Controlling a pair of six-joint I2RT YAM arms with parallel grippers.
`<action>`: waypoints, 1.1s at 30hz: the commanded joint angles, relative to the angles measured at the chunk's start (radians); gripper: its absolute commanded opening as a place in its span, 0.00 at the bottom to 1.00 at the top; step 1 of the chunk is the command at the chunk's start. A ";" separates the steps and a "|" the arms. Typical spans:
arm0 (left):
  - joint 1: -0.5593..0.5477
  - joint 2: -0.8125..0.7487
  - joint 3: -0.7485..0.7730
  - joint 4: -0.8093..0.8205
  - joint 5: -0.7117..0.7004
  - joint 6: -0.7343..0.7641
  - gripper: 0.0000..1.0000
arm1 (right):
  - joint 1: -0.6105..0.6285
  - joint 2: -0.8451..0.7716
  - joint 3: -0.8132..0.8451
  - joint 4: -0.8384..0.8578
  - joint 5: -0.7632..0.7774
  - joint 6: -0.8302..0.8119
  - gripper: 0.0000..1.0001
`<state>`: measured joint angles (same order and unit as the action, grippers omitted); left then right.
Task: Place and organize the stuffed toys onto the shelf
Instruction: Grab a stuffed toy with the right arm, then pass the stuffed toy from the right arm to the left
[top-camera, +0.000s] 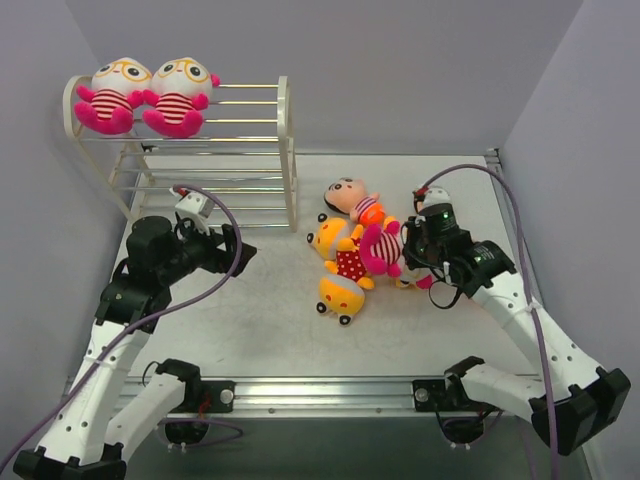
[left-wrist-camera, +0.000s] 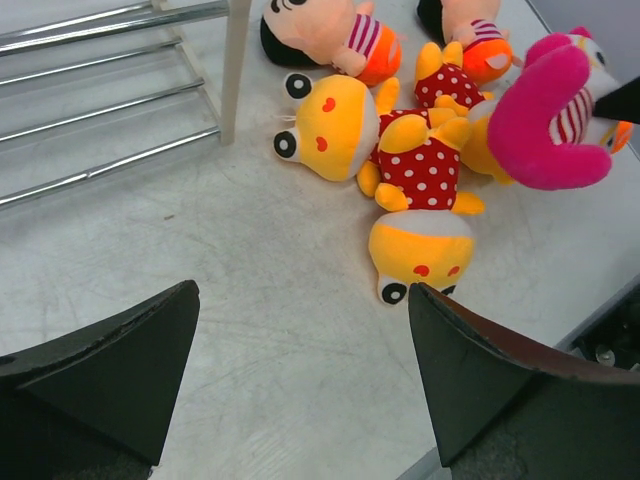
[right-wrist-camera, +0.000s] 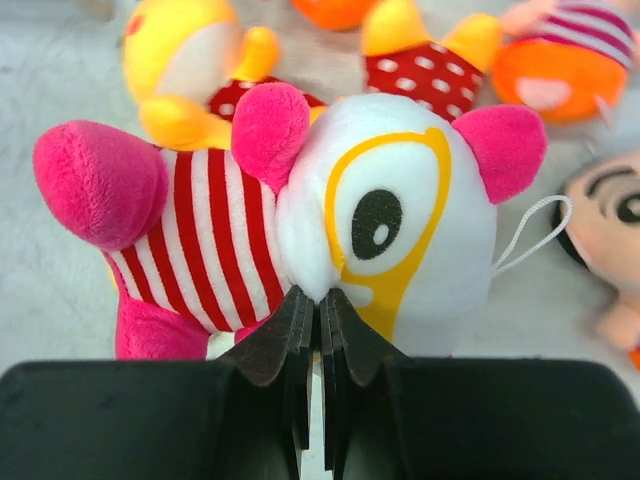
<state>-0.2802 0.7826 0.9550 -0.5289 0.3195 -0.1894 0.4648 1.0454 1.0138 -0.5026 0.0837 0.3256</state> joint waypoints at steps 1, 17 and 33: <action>-0.016 0.013 0.065 -0.049 0.084 -0.021 0.94 | 0.112 0.069 0.084 0.119 -0.064 -0.149 0.00; -0.214 0.073 0.054 -0.004 0.026 -0.165 0.96 | 0.475 0.324 0.247 0.220 0.065 -0.421 0.00; -0.430 0.214 0.013 0.138 -0.312 -0.331 0.93 | 0.531 0.311 0.227 0.283 0.080 -0.430 0.00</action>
<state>-0.7048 0.9955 0.9615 -0.4534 0.1120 -0.4889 0.9829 1.3838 1.2270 -0.2684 0.1349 -0.0994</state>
